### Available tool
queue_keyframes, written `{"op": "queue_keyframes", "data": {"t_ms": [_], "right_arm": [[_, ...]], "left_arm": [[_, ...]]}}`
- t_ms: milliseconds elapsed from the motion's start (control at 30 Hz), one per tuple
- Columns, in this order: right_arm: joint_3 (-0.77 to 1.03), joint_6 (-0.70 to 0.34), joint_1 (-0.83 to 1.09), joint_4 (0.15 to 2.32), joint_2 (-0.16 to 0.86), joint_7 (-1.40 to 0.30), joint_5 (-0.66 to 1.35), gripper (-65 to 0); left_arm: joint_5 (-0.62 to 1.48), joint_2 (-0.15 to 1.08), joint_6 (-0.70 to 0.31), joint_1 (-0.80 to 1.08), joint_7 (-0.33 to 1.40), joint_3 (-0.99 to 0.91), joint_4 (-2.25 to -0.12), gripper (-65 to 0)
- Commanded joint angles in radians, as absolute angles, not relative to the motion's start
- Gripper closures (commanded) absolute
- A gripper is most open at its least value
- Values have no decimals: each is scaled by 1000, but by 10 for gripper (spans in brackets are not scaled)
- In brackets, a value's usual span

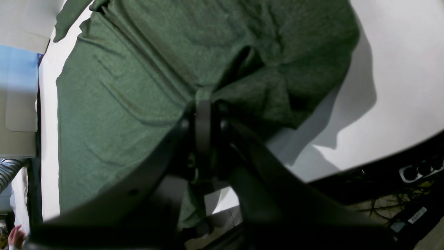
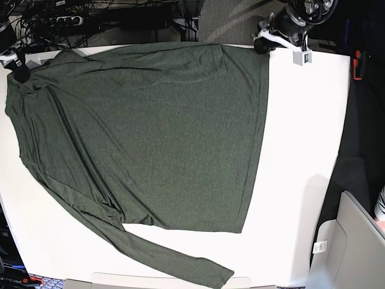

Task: Fold the T-shirt properly

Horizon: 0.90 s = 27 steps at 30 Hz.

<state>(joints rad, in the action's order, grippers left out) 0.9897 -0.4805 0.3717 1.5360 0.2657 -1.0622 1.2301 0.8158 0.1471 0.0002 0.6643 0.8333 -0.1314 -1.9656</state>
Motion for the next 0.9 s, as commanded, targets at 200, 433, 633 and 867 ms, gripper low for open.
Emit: {"op": "queue_keyframes", "data": {"t_ms": [200,433,633,867], "right_arm": [[1000,-495,377,1549,288,-1044,1254,-7],[1000,-495,378,1550,272,-1044,1254,-7],[1000,-495,378,1552,262,-1044,1254,-7],[1000,-495,378,1552,260,-1044,1254,-7]], "left_arm": [[826,130,-5,650,839,-130,-1959,-132],[828,114,-8,630,881,-136,-1965,-132],[845,108,-8,631,881,-134,-1965,-132],[892,113,-8,631,888,-137,-1965,-141]]}}
